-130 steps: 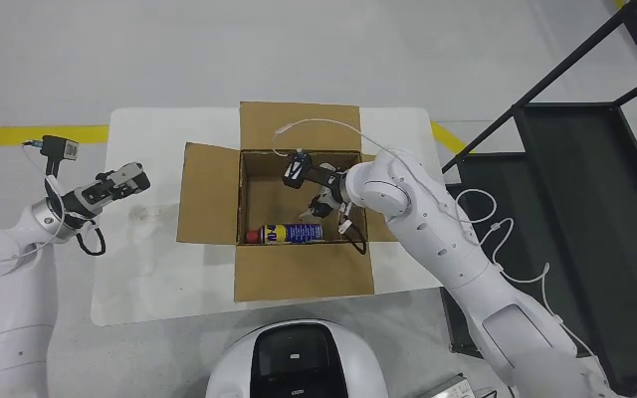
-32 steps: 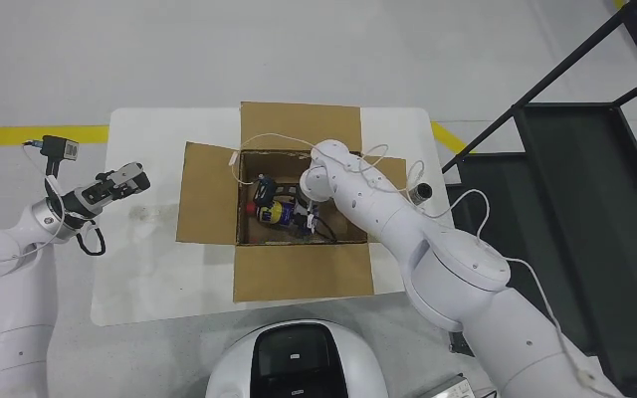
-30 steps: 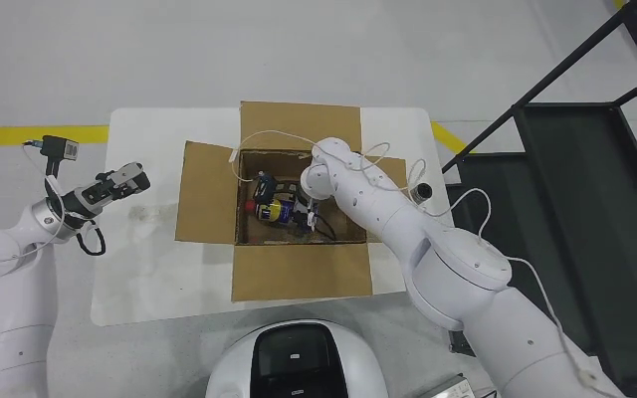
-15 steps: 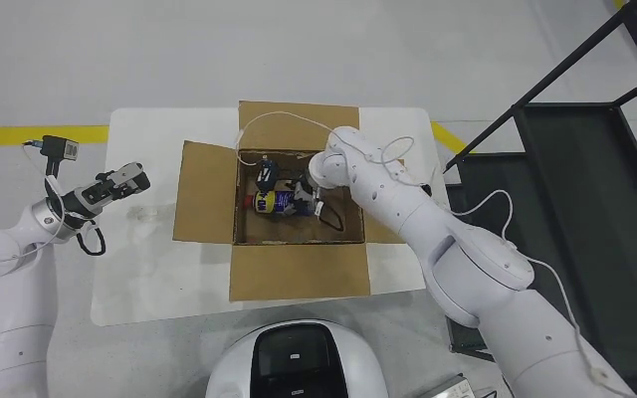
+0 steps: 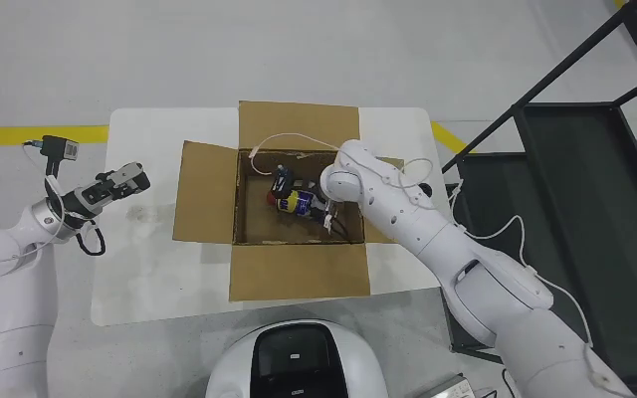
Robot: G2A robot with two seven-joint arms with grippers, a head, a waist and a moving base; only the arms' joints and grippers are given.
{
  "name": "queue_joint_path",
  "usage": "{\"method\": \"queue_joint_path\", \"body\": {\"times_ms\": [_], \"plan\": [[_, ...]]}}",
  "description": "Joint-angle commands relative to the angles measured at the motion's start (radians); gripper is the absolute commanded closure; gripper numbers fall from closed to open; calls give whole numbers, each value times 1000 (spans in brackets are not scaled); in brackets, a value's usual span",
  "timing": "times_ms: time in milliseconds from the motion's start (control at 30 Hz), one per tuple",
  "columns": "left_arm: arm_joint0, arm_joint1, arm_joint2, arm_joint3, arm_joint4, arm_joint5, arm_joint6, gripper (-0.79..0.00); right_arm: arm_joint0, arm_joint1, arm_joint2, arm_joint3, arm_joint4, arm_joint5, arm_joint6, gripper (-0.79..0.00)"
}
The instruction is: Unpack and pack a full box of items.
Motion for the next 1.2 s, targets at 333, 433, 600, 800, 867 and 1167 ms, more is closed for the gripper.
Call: {"method": "queue_joint_path", "body": {"times_ms": [333, 433, 600, 800, 867, 1167], "plan": [[0, 0, 0, 0, 0, 0, 0, -785, -4, -27, -36, 76, 6, 45, -13, -785], [0, 0, 0, 0, 0, 0, 0, -785, 10, -46, -51, 113, 25, 43, -36, -785], [0, 0, 0, 0, 0, 0, 0, -785, 36, -80, -75, 174, 54, 47, -79, -785], [0, 0, 0, 0, 0, 0, 0, -785, 66, -122, -98, 250, 96, 42, -132, -785], [0, 0, 0, 0, 0, 0, 0, -785, 76, -136, -104, 275, 110, 39, -143, -785], [0, 0, 0, 0, 0, 0, 0, -785, 111, -202, -143, 401, 139, 32, -176, -785]]}}
